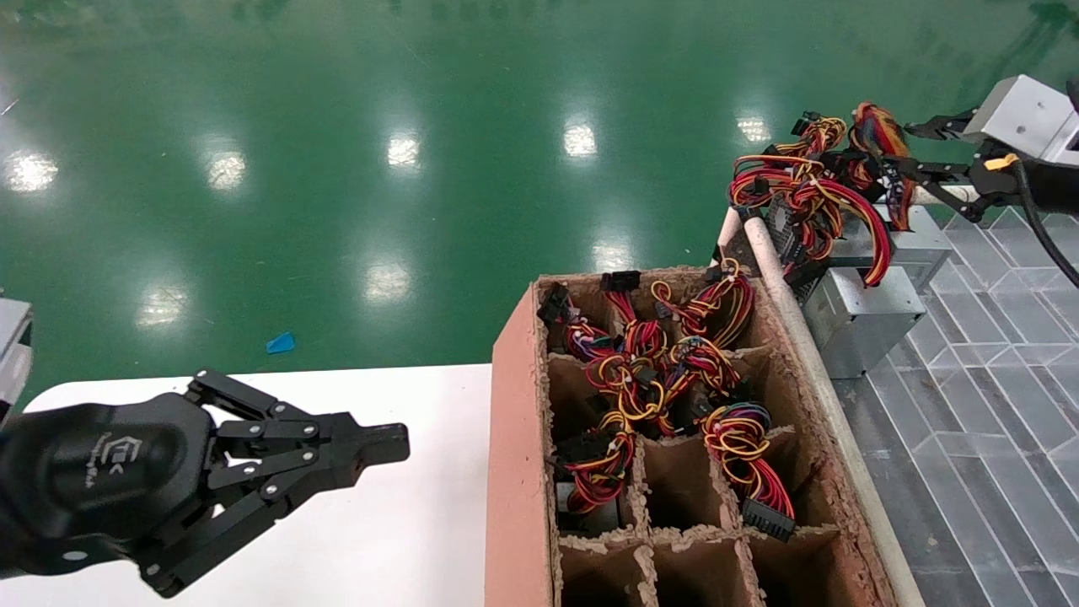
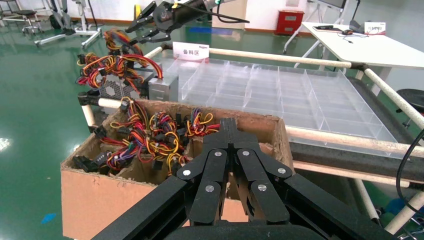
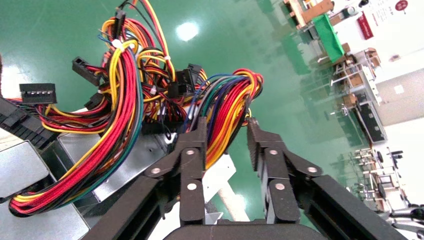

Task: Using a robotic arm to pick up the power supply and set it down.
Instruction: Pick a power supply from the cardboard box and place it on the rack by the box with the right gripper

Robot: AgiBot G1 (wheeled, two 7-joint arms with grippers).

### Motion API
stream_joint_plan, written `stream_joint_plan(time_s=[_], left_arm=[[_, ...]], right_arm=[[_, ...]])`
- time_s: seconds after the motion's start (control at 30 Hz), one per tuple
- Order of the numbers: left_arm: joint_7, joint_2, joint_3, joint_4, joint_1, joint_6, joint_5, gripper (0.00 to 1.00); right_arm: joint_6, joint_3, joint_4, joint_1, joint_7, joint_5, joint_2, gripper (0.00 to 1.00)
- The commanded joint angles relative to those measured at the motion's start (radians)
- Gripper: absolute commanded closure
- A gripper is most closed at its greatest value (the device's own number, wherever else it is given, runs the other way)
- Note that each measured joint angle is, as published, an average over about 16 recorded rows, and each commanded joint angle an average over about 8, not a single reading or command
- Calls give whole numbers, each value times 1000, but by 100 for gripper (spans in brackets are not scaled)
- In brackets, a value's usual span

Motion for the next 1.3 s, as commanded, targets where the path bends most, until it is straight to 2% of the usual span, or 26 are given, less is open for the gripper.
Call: stream_joint_plan(time_s=[0.03, 0.33, 0.47, 1.2, 1.23, 1.3], left_arm=[[0, 0, 0, 0, 0, 0, 0, 100], [0, 0, 0, 0, 0, 0, 0, 100], [0, 0, 0, 0, 0, 0, 0, 100], [0, 0, 0, 0, 0, 0, 0, 100], [0, 0, 0, 0, 0, 0, 0, 95], [0, 0, 0, 0, 0, 0, 0, 70]], right_arm=[[-3, -3, 2, 2, 2, -4, -1, 0], [-13, -29, 15, 35, 11, -41, 28, 0], [-29, -29, 46, 20, 36, -25, 38, 0], [-191, 27, 498, -311, 388, 277, 109, 0], [-199, 29, 520, -327, 404, 292, 112, 0], [-214, 34, 562, -358, 437, 320, 118, 0]])
